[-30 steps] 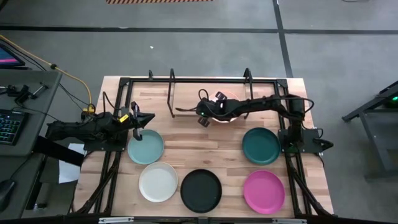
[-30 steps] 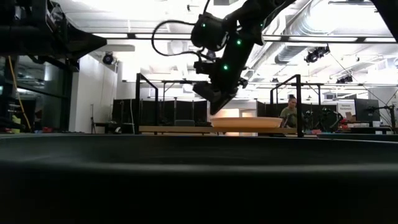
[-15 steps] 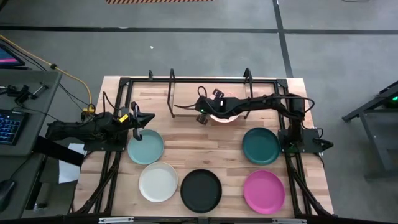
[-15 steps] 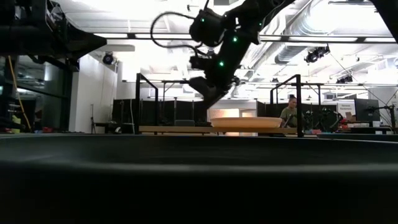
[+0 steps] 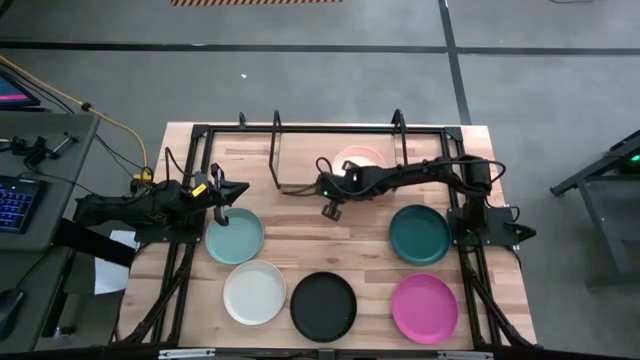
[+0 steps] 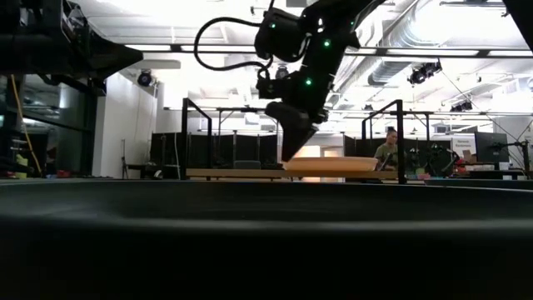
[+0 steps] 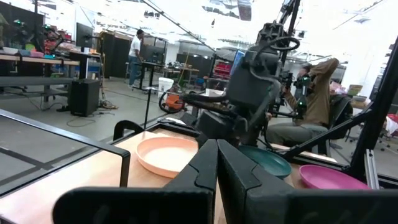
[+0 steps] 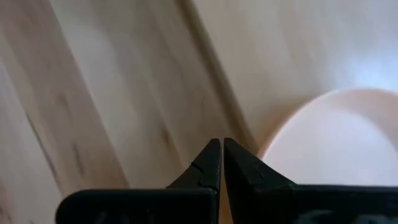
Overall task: Place and stack plates onto a shelf
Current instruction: Put the light orange plate on the shelf
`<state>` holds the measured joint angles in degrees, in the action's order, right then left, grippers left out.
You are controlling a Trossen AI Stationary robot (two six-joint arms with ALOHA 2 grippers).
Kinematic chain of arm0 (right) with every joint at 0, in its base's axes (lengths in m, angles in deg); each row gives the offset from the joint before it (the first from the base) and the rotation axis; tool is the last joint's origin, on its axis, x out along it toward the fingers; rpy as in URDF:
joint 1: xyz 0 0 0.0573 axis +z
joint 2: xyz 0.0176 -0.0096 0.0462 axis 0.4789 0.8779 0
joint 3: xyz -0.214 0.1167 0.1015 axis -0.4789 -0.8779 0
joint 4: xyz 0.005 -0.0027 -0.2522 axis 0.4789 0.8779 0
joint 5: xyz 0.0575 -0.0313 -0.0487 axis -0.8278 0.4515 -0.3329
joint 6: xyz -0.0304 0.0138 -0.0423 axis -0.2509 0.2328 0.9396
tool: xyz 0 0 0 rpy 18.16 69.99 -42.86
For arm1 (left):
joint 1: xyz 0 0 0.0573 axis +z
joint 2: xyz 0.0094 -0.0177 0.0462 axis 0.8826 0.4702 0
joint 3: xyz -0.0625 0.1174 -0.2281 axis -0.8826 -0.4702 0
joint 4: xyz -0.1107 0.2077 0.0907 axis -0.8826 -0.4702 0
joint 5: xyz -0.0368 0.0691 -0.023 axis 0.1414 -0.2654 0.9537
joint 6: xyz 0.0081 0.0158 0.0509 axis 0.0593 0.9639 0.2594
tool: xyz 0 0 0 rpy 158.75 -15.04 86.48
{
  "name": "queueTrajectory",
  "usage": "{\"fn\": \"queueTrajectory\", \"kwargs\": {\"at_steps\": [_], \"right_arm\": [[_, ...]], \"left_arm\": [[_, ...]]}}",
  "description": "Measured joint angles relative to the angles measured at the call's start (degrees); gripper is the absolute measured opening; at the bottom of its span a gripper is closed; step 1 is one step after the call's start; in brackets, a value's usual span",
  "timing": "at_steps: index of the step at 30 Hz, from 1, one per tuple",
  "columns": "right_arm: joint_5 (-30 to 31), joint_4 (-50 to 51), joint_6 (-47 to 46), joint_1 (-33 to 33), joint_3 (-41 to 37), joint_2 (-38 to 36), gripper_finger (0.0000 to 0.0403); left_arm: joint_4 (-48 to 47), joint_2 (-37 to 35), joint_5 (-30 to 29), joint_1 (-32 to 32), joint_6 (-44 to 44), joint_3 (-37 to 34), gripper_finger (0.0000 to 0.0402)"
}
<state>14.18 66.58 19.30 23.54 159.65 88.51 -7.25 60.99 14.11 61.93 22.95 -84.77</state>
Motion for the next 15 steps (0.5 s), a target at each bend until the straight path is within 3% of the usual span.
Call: {"fn": "queueTrajectory", "kwargs": {"at_steps": [15], "right_arm": [[6.8,7.9,-4.2,-2.2,0.0,0.0,0.0]], "left_arm": [[0.0,0.0,0.0,0.0,0.0,0.0,0.0001]]}}
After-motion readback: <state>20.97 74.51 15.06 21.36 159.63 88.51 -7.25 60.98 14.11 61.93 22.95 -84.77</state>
